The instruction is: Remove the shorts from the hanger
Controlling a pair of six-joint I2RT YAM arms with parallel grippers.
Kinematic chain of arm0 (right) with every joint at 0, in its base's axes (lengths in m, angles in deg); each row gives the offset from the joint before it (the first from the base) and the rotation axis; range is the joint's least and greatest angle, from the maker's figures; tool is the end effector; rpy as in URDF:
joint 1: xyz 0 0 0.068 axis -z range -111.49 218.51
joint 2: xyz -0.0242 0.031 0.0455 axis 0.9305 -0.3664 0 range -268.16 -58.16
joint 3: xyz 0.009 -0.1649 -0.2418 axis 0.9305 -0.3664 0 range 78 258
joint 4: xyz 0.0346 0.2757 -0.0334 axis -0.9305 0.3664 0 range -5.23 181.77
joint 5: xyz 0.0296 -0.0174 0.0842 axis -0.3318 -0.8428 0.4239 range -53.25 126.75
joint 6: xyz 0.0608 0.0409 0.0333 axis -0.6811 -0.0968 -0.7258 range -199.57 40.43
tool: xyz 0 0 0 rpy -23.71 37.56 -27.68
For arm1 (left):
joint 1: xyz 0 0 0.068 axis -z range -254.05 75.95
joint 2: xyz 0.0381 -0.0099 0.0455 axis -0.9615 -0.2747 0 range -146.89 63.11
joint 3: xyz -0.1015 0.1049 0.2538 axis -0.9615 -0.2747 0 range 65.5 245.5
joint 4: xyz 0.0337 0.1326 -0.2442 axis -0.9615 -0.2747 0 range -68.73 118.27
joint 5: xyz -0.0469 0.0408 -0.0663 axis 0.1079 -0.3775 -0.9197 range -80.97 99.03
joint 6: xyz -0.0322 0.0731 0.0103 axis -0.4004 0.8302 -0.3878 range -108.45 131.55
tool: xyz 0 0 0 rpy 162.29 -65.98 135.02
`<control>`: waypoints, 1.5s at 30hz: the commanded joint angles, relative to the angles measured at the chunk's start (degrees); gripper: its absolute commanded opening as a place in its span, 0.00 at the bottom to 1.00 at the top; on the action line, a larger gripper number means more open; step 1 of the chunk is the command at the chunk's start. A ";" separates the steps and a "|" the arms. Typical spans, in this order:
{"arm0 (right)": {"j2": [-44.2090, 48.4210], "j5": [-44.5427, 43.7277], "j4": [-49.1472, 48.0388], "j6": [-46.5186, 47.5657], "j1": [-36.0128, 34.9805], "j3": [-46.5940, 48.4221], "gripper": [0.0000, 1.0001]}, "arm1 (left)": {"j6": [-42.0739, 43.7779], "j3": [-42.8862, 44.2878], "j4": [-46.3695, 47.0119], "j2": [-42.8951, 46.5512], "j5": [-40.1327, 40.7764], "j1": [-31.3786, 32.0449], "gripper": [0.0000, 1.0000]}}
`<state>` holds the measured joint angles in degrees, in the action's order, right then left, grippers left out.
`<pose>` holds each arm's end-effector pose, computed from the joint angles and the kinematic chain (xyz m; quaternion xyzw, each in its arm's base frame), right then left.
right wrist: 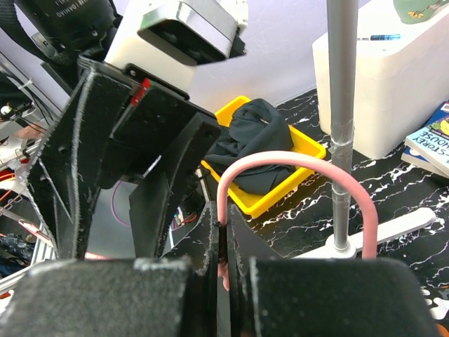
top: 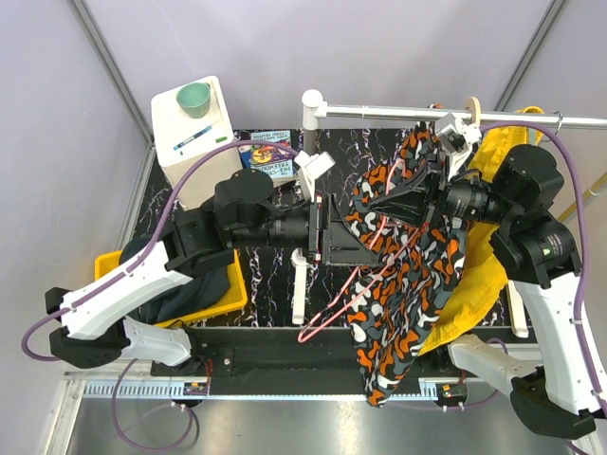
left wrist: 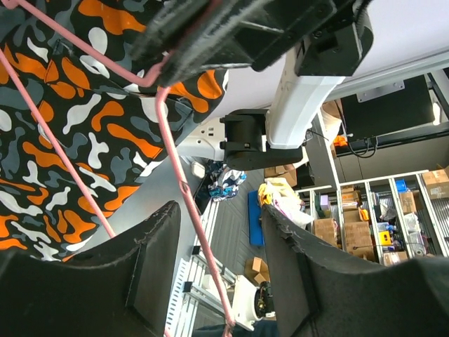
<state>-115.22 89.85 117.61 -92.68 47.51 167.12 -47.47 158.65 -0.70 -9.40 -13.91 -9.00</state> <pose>0.1419 0.1140 0.5420 -0.3569 0.6137 0.4885 0.5073 0.1010 -0.2811 0.5143 0.1689 0.7336 -0.6366 0.1675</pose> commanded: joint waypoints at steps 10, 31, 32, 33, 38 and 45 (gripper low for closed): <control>2.21 -6.33 -1.29 -4.81 -0.36 2.29 0.05 | -0.39 1.34 2.61 -1.14 3.16 2.35 0.14; 2.31 -23.11 16.98 -20.91 -0.36 15.54 1.00 | 2.15 3.01 -0.12 4.74 21.86 2.44 0.00; 2.13 -23.65 17.34 -21.08 -0.36 16.95 1.00 | 3.38 3.27 -0.21 4.83 22.67 2.44 0.00; 2.30 -24.79 17.61 -21.43 -0.36 17.48 1.00 | 3.82 3.97 -0.21 4.83 22.76 2.44 0.00; 2.74 -35.24 21.99 -23.37 -0.36 21.43 1.00 | 4.18 5.20 -0.38 4.66 29.78 2.35 0.00; -1.21 -52.91 36.40 -21.52 -0.36 29.43 1.00 | 2.60 9.86 -4.33 1.76 36.12 1.22 0.00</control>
<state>-113.38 49.39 145.10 -114.80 47.38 192.22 -44.83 164.24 -4.90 -6.54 16.18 -6.90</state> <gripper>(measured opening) 0.994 0.028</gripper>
